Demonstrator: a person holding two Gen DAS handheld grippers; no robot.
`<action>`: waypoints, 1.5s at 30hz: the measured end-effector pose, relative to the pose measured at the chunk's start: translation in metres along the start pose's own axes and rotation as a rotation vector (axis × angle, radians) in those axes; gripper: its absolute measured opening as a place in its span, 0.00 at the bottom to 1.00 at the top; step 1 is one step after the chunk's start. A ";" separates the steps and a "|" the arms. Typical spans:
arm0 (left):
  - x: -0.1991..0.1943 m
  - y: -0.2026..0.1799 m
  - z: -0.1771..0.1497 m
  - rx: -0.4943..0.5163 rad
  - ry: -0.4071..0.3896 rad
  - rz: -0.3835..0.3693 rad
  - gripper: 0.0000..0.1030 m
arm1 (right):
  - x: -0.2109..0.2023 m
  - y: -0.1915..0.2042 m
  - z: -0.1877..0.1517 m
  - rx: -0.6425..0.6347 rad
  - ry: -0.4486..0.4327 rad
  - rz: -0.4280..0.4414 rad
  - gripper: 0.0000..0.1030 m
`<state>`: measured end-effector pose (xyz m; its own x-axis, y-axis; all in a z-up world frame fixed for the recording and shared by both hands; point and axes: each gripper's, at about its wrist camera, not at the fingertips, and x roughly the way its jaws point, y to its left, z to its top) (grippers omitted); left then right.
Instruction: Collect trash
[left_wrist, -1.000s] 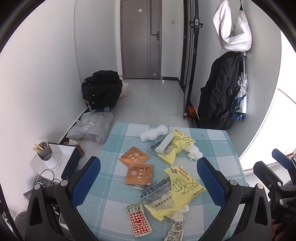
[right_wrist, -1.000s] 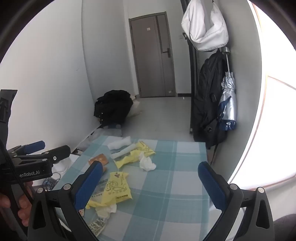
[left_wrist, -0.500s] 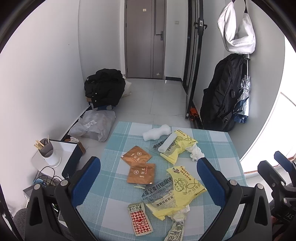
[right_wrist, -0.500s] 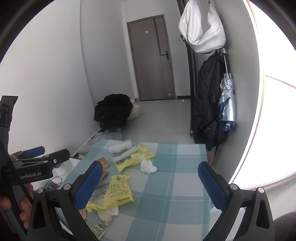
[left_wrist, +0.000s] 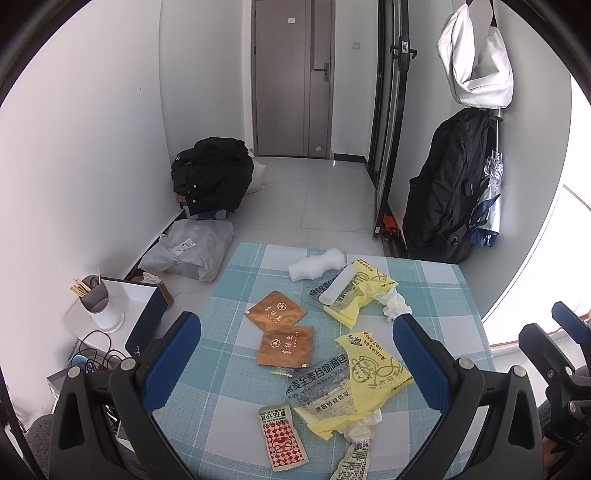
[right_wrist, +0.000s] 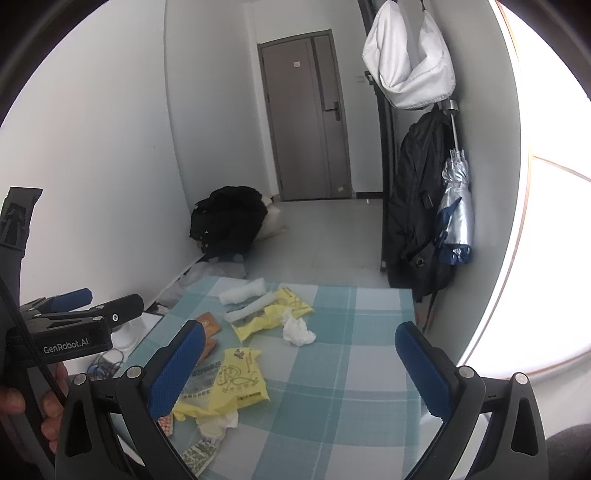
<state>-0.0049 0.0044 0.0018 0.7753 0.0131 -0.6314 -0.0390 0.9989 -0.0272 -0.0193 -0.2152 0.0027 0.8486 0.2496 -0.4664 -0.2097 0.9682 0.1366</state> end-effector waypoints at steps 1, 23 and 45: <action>0.000 0.000 0.000 -0.001 0.001 -0.002 0.99 | 0.000 0.000 0.000 -0.001 0.001 -0.002 1.00; 0.001 0.001 0.000 0.004 0.013 0.008 0.99 | 0.001 0.000 -0.002 -0.014 0.012 -0.012 1.00; 0.005 0.000 -0.004 0.018 0.035 0.019 0.99 | 0.000 0.001 -0.003 -0.018 0.013 -0.008 1.00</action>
<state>-0.0033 0.0038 -0.0040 0.7523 0.0305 -0.6581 -0.0418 0.9991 -0.0015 -0.0208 -0.2143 0.0001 0.8442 0.2415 -0.4785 -0.2115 0.9704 0.1166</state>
